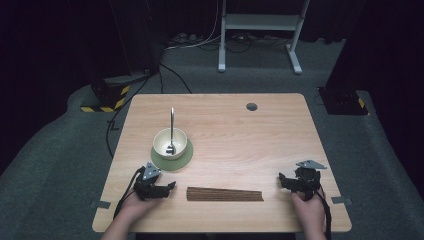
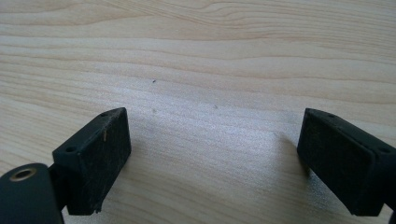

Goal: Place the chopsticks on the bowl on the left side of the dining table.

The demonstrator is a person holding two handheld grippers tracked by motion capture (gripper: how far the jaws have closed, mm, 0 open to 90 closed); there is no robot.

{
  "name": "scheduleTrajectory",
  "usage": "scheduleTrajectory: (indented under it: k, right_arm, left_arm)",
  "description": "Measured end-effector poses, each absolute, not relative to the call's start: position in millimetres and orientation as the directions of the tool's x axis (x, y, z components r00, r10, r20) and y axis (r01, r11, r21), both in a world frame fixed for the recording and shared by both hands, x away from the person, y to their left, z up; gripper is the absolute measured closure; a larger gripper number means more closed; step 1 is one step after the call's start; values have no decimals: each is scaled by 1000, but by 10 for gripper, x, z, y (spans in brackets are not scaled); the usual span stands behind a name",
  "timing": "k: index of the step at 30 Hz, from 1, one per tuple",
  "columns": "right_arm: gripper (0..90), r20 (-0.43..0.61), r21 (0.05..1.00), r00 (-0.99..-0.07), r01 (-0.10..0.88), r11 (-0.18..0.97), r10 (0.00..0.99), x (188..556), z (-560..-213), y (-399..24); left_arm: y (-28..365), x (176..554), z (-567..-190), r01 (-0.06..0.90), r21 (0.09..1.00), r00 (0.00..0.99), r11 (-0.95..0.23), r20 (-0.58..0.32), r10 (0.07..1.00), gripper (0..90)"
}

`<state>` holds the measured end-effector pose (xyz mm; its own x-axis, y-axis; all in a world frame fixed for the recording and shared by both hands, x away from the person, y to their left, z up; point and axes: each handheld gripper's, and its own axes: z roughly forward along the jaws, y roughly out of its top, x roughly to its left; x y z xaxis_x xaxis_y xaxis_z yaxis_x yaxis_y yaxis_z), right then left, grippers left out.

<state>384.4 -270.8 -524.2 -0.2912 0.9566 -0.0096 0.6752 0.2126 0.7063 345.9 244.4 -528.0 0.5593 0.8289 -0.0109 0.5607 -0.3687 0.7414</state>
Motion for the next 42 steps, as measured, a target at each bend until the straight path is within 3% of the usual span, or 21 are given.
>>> scheduleTrajectory:
  k: [8,13,22,42]
  right_arm:
    - [96,-9,706,-289,676,211,957,3845,-5241,-2706]
    - [97,-5,694,-301,686,220,954,3849,-5227,-2715]
    - [97,-11,696,-316,679,234,949,3853,-5231,-2713]
    - [98,-9,697,-327,676,240,945,3851,-5230,-2706]
  left_arm:
    - [2451,3510,-5248,577,718,572,-390,-14,820,221]
    - [2394,3588,-5205,620,676,555,-399,-18,832,169]
    - [2253,3548,-5063,555,703,624,-444,0,781,229]
    - [1891,3577,-5019,506,751,726,-425,-105,679,308]
